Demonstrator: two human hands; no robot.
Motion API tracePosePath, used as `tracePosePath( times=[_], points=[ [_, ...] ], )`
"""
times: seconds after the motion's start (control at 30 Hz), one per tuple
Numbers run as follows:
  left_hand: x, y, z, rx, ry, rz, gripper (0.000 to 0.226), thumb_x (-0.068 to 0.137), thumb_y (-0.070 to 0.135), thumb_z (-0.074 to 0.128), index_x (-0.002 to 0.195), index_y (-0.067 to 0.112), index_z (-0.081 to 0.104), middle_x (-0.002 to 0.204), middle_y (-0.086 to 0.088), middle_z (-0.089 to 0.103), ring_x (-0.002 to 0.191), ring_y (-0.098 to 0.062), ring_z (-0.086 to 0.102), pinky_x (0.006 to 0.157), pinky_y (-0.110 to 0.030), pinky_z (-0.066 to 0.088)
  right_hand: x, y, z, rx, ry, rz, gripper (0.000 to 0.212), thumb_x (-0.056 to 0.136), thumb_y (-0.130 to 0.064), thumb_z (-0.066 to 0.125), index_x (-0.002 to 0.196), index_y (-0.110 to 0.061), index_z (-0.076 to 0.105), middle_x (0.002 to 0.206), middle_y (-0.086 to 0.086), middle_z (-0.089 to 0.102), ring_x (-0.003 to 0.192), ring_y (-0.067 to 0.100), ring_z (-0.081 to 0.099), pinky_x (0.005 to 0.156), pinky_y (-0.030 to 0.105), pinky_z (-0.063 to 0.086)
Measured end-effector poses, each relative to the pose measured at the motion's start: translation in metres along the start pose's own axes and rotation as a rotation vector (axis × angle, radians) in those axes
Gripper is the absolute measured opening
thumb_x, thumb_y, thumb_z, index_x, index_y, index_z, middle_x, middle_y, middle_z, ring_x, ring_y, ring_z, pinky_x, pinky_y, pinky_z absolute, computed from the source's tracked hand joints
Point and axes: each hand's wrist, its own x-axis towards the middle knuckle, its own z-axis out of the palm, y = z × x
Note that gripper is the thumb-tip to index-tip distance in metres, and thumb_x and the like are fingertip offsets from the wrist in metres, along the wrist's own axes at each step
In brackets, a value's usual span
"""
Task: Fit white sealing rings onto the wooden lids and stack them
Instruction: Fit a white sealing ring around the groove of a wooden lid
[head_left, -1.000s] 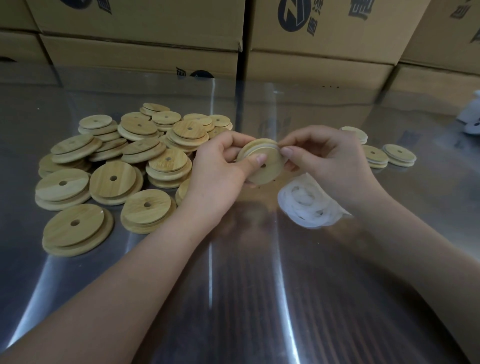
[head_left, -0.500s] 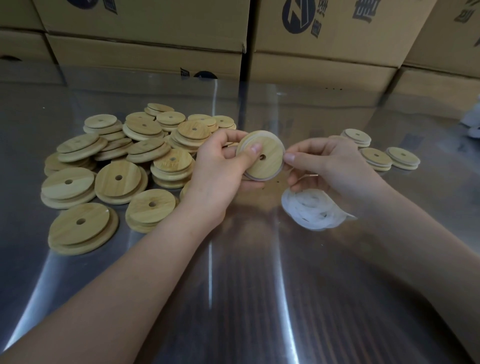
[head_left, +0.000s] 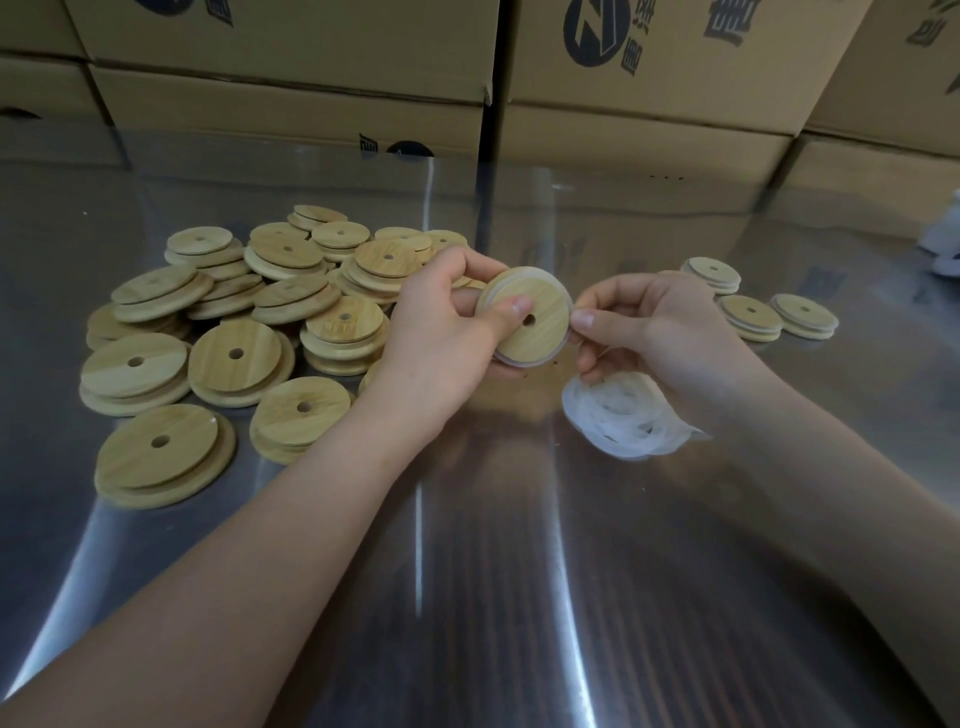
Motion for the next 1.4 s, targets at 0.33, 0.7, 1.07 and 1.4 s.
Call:
tracePosePath(
  times=[0.33,0.7,1.07,1.4],
  points=[
    [0.002,0.003,-0.003,0.223,-0.101,-0.006,0.015,0.086,0.006,0.071,0.092,0.017,0.062,0.083,-0.01,0.074,0.074,-0.024,0.073,0.055,-0.045,0.061,-0.001,0.001,-0.002,-0.154,-0.015,-0.07,0.016,0.088,0.0,0.065,0.075,-0.008,0.067,0.055,0.0,0.062,0.054,0.012,0.059,0.056,0.021,0.052],
    [0.002,-0.003,-0.002,0.325,-0.074,0.101,0.025,0.082,0.012,0.076,0.088,0.033,0.065,0.09,0.002,0.075,0.084,-0.017,0.07,0.078,-0.047,0.058,0.0,-0.001,-0.004,-0.263,-0.027,-0.113,0.015,0.086,-0.004,0.07,0.073,-0.012,0.07,0.059,-0.002,0.066,0.058,0.012,0.061,0.061,0.021,0.053],
    [-0.002,0.0,-0.003,-0.09,0.009,-0.052,0.015,0.09,0.009,0.067,0.103,0.017,0.067,0.089,-0.004,0.076,0.079,-0.016,0.073,0.057,-0.031,0.06,-0.001,-0.002,-0.007,-0.117,-0.007,-0.102,0.003,0.089,-0.013,0.067,0.092,-0.012,0.068,0.075,0.001,0.069,0.06,0.017,0.063,0.059,0.027,0.055],
    [0.002,-0.002,-0.002,-0.342,-0.015,-0.191,0.029,0.093,0.011,0.063,0.122,0.008,0.064,0.11,-0.011,0.072,0.098,-0.023,0.072,0.074,-0.036,0.061,0.001,0.002,-0.002,0.145,-0.044,0.001,0.026,0.074,-0.025,0.072,0.092,-0.007,0.071,0.078,0.008,0.069,0.063,0.016,0.062,0.059,0.027,0.056]
  ],
)
